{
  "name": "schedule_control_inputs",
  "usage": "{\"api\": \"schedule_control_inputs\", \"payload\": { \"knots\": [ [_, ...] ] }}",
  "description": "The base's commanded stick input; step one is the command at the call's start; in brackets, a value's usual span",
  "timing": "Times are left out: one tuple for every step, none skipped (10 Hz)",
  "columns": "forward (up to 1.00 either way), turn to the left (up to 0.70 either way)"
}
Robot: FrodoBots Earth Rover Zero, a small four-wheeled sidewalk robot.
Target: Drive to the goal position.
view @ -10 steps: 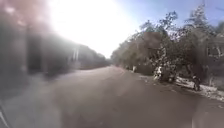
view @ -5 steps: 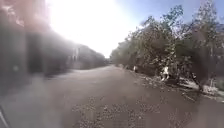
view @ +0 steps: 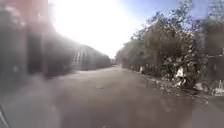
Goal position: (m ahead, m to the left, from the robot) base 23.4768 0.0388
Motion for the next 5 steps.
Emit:
{"api": "schedule_control_inputs", "payload": {
  "knots": [
    [1.0,0.0],
    [1.0,0.0],
    [1.0,0.0],
    [1.0,0.0],
    [1.0,0.0]
  ]
}}
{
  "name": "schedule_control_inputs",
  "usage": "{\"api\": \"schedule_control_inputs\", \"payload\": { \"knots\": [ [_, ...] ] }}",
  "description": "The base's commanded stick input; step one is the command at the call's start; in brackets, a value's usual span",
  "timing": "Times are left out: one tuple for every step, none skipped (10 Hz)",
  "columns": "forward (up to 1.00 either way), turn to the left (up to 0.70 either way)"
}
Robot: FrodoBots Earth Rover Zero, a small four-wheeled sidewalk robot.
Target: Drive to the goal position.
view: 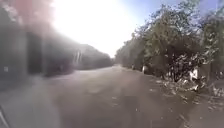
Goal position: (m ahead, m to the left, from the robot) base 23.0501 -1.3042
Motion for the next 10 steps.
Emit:
{"api": "schedule_control_inputs", "payload": {
  "knots": [
    [1.0,0.0],
    [1.0,0.0],
    [1.0,0.0],
    [1.0,0.0],
    [1.0,0.0],
    [1.0,0.0],
    [1.0,0.0],
    [1.0,0.0],
    [1.0,0.0],
    [1.0,0.0]
  ]
}}
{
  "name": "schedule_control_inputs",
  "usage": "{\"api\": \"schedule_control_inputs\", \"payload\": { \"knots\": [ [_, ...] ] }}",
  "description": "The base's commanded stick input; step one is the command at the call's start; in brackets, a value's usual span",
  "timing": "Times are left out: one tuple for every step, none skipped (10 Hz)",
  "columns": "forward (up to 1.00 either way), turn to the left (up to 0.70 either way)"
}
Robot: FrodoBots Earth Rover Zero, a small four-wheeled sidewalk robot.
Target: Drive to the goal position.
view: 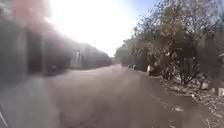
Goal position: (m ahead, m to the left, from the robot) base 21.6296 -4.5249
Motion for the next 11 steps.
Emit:
{"api": "schedule_control_inputs", "payload": {
  "knots": [
    [1.0,0.0],
    [1.0,0.0],
    [1.0,-0.22],
    [1.0,-0.11],
    [1.0,0.0],
    [1.0,0.0],
    [1.0,0.0],
    [1.0,0.0],
    [1.0,0.0],
    [1.0,0.0],
    [1.0,0.0]
  ]
}}
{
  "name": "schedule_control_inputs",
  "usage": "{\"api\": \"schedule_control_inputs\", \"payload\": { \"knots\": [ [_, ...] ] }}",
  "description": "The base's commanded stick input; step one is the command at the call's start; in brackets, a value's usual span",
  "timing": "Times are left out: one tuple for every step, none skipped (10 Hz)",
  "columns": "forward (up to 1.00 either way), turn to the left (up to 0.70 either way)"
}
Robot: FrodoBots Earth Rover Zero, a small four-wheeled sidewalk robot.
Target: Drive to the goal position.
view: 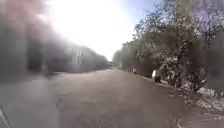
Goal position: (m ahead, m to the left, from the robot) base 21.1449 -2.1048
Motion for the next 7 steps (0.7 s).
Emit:
{"api": "schedule_control_inputs", "payload": {
  "knots": [
    [1.0,0.0],
    [1.0,0.0],
    [1.0,0.0],
    [1.0,0.0],
    [1.0,0.0],
    [1.0,0.0],
    [1.0,0.0]
  ]
}}
